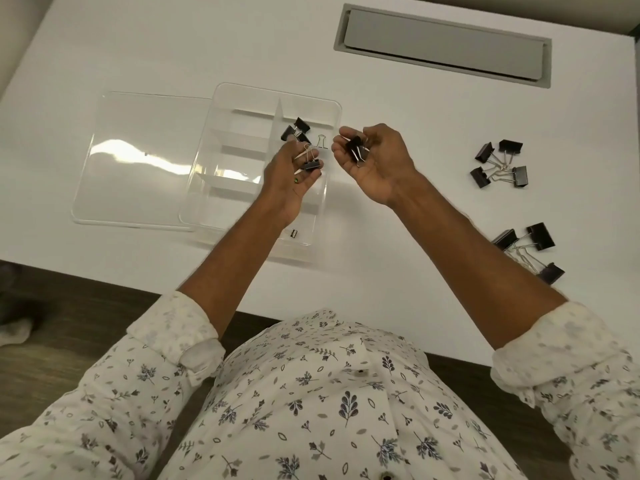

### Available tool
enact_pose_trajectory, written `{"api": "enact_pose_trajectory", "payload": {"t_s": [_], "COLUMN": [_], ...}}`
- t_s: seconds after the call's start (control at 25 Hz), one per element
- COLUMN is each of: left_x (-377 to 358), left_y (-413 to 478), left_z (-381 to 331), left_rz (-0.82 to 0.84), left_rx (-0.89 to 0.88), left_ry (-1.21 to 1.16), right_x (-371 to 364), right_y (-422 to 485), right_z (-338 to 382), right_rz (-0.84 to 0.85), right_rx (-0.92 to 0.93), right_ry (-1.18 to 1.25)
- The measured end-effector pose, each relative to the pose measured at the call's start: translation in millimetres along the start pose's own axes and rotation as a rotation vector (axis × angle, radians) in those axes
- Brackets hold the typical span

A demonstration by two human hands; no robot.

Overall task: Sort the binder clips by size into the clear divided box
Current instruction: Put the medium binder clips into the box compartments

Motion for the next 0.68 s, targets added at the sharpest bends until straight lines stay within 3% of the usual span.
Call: {"api": "enact_pose_trajectory", "payload": {"t_s": [0.44, 0.68], "left_x": [41.4, 50.7], "left_y": [62.8, 66.1], "left_z": [-105.2, -119.9], "left_rz": [-0.143, -0.162], "left_rx": [0.025, -0.022], "left_ry": [-0.071, -0.161], "right_x": [-146.2, -158.8], "right_y": [31.6, 32.3], "right_z": [-27.2, -19.0], "right_rz": [0.034, 0.078], "right_rx": [-0.087, -0.045], "right_ry": [-0.171, -0.176]}}
Point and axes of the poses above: each hand's wrist, its own y-axis towards the middle knuckle, its own x-axis out of the back of the hand, z = x × y, the point moved 4 cm from there along y, towards the middle knuckle, and after that the axes turned 7 degrees about -z, right-handed, at the moved point
